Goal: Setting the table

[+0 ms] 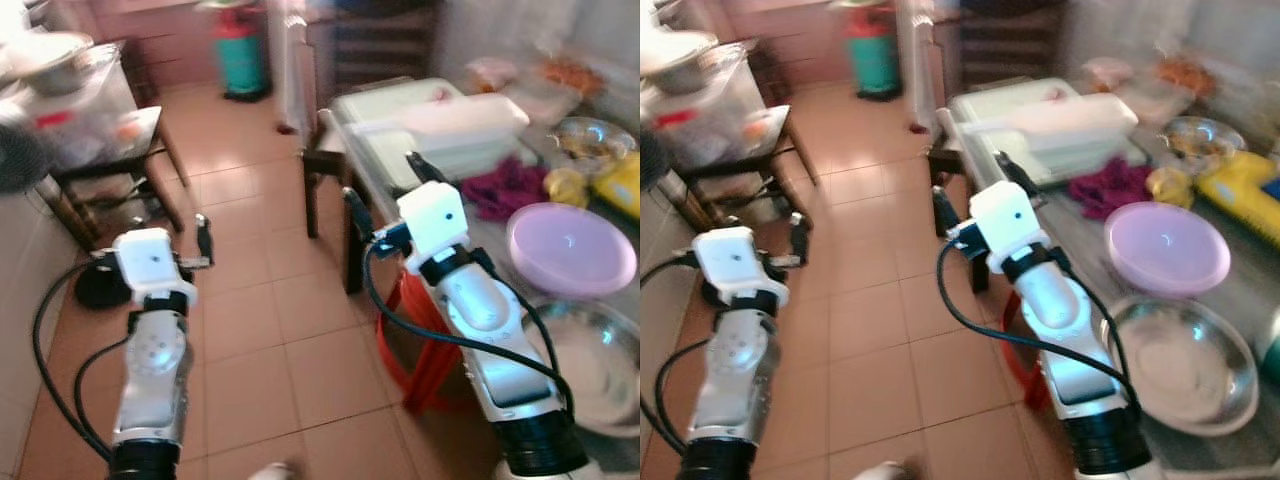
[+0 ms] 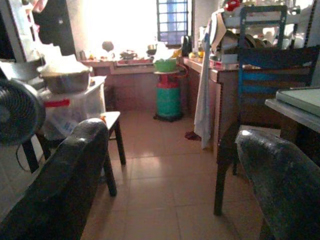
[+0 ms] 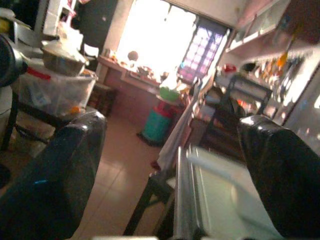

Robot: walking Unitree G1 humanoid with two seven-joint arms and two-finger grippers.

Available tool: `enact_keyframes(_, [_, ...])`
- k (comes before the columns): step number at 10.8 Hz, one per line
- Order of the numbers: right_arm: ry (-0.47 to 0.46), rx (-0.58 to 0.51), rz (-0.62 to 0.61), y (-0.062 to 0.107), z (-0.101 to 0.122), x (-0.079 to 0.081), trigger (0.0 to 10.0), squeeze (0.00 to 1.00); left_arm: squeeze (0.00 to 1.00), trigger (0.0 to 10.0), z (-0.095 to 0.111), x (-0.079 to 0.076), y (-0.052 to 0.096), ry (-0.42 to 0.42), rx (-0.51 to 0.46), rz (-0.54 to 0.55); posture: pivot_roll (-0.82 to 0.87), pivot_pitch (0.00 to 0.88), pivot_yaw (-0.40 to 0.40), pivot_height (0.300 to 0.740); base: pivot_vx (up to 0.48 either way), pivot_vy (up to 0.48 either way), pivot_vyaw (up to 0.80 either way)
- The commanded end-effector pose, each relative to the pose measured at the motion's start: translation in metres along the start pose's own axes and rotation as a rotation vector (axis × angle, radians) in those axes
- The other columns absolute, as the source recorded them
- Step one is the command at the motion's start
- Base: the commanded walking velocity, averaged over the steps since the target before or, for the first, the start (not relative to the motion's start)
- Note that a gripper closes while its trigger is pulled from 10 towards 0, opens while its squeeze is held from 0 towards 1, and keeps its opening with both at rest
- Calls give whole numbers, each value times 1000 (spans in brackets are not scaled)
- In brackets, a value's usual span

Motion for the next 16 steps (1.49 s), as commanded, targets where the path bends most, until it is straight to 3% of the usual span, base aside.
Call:
enact_keyframes(1, [-11,-11,25,-2,2,7,10000,675,0,10000,-5,11,0,-20,27,42,-103,81,44,740,0,0,800])
enact_keyframes(4, [-55,15,-10,-1,-7,5,10000,651,0,10000,-15,13,3,-40,59,44,-99,83,44,740,0,0,800])
enact_keyframes(5, [-101,51,-44,1,-16,4,10000,0,0,10000,-22,11,5,-28,89,17,-99,83,44,740,0,0,0])
enact_keyframes(6, [-161,104,-99,4,-30,0,10000,0,0,10000,-34,6,9,-45,130,-32,-99,83,44,740,0,0,0])
enact_keyframes(7, [-279,210,-179,14,-59,-3,10000,0,0,10000,-57,0,19,-30,234,-85,-93,84,44,740,0,0,0])
enact_keyframes(8, [-331,308,-206,25,-85,1,10000,0,0,10000,-80,-5,31,-38,322,-132,-87,80,46,740,0,0,0])
enact_keyframes(10, [-359,476,-232,49,-130,11,10000,0,0,10000,-114,-15,56,-52,464,-218,-83,78,46,740,0,0,0])
enact_keyframes(11, [-407,570,-218,64,-153,22,10000,0,0,10000,-133,-18,73,-98,549,-262,-83,73,47,740,0,0,0])
enact_keyframes(13, [-383,652,-152,77,-170,35,10000,0,0,10000,-151,-9,90,-134,635,-252,-82,69,45,740,0,0,0])
enact_keyframes(16, [-366,656,-131,78,-172,38,10000,0,0,10000,-153,-8,91,-136,639,-251,-81,70,45,740,0,0,0])
Point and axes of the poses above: a point about 5 cm out from each wrist's last joint towards the gripper, its own y axis pointing back from the gripper into the wrist, its own z axis along the axis of the wrist's last joint, x = y × z, the point moved 2 cm from there along -y, pointing out of the wrist towards the gripper, and after that the axes turned 7 degrees about -y, right-handed, at the moved point
